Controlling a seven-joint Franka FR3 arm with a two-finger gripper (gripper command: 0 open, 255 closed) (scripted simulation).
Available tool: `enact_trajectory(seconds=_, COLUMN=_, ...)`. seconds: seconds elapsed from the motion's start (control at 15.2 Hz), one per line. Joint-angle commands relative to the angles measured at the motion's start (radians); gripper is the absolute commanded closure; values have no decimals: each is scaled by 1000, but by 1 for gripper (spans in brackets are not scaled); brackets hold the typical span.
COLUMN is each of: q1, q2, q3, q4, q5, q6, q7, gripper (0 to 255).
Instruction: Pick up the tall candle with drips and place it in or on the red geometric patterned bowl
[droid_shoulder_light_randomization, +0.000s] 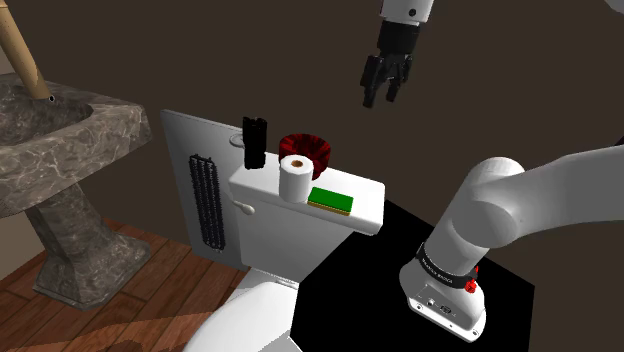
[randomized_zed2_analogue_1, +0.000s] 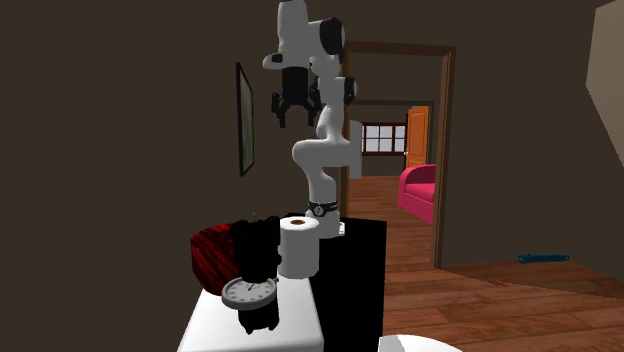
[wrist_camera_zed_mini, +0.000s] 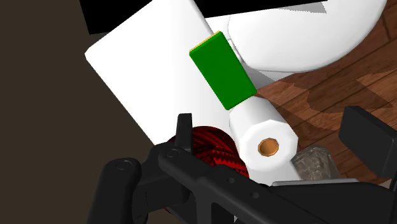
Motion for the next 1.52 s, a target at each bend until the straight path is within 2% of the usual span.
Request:
enact_trajectory(seconds=0.0, q1=0, q2=0, q3=0, q4=0, q5=0, q6=0, q7=0, gripper=0)
enact_trajectory(seconds=0.33, q1=-15, q2=156, q3=58, q4=28, q5=48, q6=143, q7=137, gripper=0)
enact_trajectory(seconds=0.73, q1=-37, q2=367, q3=113, q4=112, q5=77, q6=290, q7=293, gripper=0)
enact_trajectory(seconds=1.45, q1=-72, q2=777, q3=165, q4=388, q5=52, q6=460, q7=570, gripper=0)
